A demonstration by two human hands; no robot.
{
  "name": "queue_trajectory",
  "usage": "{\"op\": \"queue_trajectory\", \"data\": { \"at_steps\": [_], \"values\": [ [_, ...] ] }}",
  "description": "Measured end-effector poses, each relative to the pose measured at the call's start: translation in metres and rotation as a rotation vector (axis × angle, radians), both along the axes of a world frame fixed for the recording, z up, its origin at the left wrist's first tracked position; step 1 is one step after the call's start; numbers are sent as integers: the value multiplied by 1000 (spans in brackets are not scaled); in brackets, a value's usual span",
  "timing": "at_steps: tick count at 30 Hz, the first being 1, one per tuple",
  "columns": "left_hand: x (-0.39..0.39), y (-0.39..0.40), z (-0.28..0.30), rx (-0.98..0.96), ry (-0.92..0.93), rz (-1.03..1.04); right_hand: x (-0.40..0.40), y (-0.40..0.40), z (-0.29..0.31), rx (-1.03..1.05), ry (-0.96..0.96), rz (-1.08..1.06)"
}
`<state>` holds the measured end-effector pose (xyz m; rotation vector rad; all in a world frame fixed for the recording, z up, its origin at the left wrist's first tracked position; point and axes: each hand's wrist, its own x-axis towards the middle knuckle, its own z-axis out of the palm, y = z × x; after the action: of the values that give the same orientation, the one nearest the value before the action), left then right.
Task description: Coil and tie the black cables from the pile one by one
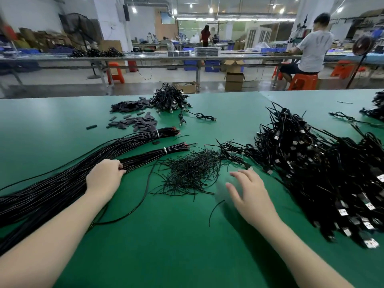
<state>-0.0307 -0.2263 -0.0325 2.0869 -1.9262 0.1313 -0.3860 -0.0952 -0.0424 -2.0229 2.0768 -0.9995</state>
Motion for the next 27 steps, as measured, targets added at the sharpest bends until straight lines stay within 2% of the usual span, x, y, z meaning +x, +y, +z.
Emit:
{"op": "queue_trajectory", "data": {
  "at_steps": [2,5,14,19,24,27],
  "values": [
    [3,1,0,-18,-10,-5,6,-5,-18,77,-67,-39],
    [4,1,-2,-33,-38,-28,5,-10,-27,58,9,-79],
    [8,-6,-9,-22,59,-21,2,-11,-28,39,7,-78],
    [18,-12,2,-76,252,-19,2,-11,-28,40,8,-80],
    [19,-11,11,-45,86,0,2,-11,-27,36,-6,-81],
    [16,-11,14,-146,142,-42,2,-11,-26,32,-8,-81]
  ]
}}
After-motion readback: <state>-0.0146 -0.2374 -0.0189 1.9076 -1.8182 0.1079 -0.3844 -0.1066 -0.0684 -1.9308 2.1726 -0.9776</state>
